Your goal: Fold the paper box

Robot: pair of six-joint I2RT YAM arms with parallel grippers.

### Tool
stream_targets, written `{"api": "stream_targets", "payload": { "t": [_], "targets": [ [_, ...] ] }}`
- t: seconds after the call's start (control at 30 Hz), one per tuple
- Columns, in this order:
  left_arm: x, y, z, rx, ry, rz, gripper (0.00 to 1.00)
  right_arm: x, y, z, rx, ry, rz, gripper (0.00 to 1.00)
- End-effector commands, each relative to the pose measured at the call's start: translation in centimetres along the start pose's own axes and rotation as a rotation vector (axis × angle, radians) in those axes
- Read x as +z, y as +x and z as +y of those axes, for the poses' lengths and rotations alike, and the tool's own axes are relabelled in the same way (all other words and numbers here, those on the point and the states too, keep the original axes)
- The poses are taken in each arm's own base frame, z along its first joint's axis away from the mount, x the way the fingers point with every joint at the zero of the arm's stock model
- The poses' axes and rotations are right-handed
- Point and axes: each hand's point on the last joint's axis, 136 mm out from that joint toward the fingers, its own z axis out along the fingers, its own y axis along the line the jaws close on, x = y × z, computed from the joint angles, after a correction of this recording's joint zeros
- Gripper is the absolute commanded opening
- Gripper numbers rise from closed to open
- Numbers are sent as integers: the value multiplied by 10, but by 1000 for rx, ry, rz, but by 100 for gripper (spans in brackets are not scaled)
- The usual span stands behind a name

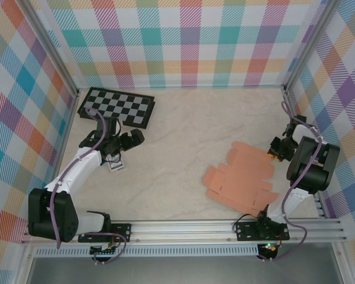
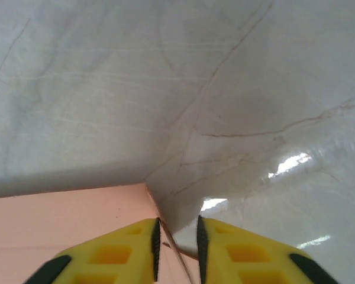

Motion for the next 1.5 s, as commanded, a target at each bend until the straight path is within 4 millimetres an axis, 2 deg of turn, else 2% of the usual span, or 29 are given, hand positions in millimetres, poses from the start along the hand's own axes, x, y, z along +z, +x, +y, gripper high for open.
{"api": "stream_targets", "payload": {
  "t": [0.0,0.17,0.27,0.37,0.47,0.57,0.7,0.87,0.97,1.03,1.1,1.17,1.2,1.23,1.27,1.37,1.43,1.47],
  "targets": [
    [-6,-6,-12,25,26,-8,100,-2,3,6,-48,-5,18,19],
    [-11,-6,-15,41,41,-17,100,-3,4,25,-128,-20,3,13],
    [-16,-6,-18,49,56,-21,100,-6,2,48,-239,-34,-20,8],
    [-21,-6,-19,50,54,-21,100,-9,0,85,-404,-69,-47,1],
    [-23,-5,-19,52,54,-18,100,-10,-1,131,-634,-54,-85,2],
    [-25,-4,-20,55,57,-13,100,-7,7,179,-950,2,-112,1],
    [-31,-3,-18,61,52,-17,100,6,36,240,-1348,6,-101,0],
    [-37,-4,-21,61,70,-41,100,14,90,311,-1737,-94,-111,2],
    [-36,-3,-19,46,72,-55,100,19,126,346,-1948,-92,-119,8],
    [-33,-1,-17,36,74,-49,100,21,148,364,-2057,-54,-114,15],
    [-30,2,-16,27,78,-40,100,13,164,378,-2078,-69,-122,21],
    [-25,7,-15,13,87,-23,100,-1,169,388,-2023,-85,-150,34],
    [-23,9,-16,5,100,-17,100,-9,169,390,-1972,-96,-157,58],
    [-20,12,-17,-2,111,-8,100,-15,170,390,-1934,-105,-160,63],
    [-17,14,-17,-11,121,-2,100,-24,172,388,-1895,-121,-161,77],
    [-8,20,-22,-27,173,19,100,-52,175,376,-1730,-229,-152,76],
    [-2,24,-27,-31,205,44,100,-74,169,366,-1564,-322,-157,76],
    [-1,20,-33,-19,235,29,100,-87,164,359,-1469,-388,-160,76]
  ]
}}
